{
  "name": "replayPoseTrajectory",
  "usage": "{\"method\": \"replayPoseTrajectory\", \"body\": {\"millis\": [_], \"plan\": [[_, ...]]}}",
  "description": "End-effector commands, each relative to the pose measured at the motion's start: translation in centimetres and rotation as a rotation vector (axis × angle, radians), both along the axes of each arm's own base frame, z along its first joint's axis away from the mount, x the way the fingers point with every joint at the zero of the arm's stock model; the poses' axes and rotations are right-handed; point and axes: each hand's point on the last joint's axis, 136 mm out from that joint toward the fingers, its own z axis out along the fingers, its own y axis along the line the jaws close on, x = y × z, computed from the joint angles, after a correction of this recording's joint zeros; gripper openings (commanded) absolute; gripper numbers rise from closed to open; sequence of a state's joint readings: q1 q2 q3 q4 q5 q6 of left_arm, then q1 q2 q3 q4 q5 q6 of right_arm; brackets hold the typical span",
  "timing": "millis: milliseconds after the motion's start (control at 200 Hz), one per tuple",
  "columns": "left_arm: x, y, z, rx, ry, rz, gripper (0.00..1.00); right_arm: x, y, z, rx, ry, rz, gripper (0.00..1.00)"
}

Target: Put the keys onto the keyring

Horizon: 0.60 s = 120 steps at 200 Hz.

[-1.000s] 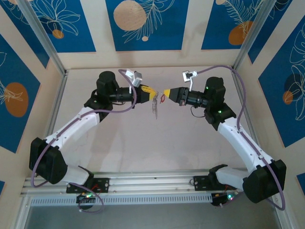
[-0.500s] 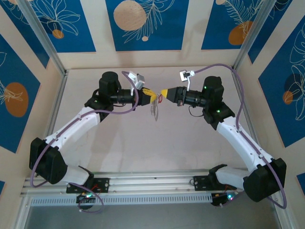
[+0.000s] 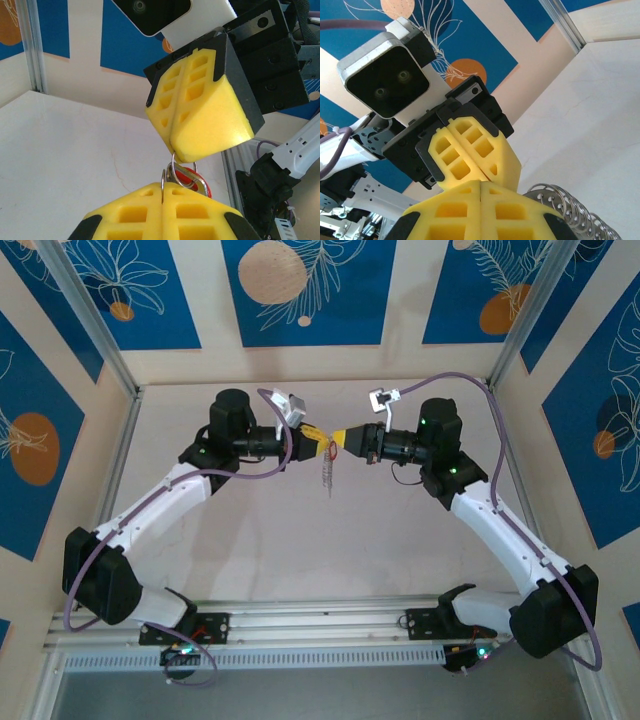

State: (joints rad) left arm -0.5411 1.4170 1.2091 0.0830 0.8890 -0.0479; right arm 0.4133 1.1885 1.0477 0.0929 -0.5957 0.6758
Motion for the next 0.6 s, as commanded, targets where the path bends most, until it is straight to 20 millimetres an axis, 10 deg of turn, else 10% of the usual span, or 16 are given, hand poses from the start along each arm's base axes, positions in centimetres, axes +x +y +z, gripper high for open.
{"method": "replayPoseTrajectory", "body": {"millis": [0, 595], "plan": [[-0.5, -0.4, 2.0, -0.027, -0.066, -0.026, 0.0, 0.3, 0.0, 0.4, -0.019, -0.024, -0.015, 0.0], [-0.7, -0.3, 2.5, -0.034, -0.088, -0.017, 0.0, 2.0, -1.7, -1.5, -0.041, 0.025, -0.088, 0.0]]}}
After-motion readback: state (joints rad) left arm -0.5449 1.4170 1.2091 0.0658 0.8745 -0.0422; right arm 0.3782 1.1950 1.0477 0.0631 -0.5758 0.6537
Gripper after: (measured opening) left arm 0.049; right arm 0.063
